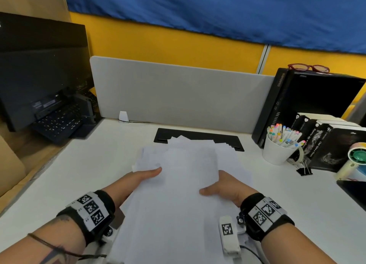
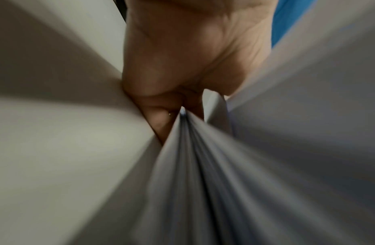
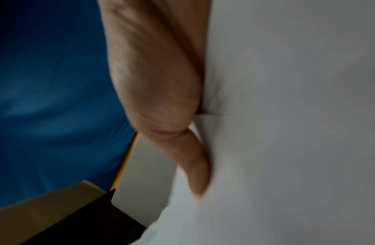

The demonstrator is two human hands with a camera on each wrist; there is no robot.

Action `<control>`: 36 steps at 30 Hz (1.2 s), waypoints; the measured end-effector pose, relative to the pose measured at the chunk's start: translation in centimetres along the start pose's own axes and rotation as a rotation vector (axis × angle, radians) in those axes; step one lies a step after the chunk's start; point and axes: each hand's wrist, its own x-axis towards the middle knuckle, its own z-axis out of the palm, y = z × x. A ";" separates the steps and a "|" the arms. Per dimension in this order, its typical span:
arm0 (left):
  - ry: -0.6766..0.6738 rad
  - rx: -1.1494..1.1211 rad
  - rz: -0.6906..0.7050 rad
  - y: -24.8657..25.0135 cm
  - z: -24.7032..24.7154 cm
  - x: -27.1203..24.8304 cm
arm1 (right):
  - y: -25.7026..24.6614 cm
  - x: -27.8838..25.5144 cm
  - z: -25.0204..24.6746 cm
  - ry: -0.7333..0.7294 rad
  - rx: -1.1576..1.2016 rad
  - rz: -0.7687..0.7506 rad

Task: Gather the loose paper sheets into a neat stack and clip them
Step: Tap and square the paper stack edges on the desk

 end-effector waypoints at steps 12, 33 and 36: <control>-0.103 0.075 -0.104 0.6 -2.1 -0.1 | -2.8 -0.2 0.1 0.002 0.218 -0.131; 0.173 0.085 0.003 -2.9 -2.4 2.9 | -1.9 5.1 -3.1 0.559 -0.379 0.234; 0.193 0.003 0.029 -3.1 -2.6 2.9 | -1.4 5.2 -4.2 0.470 -0.451 0.327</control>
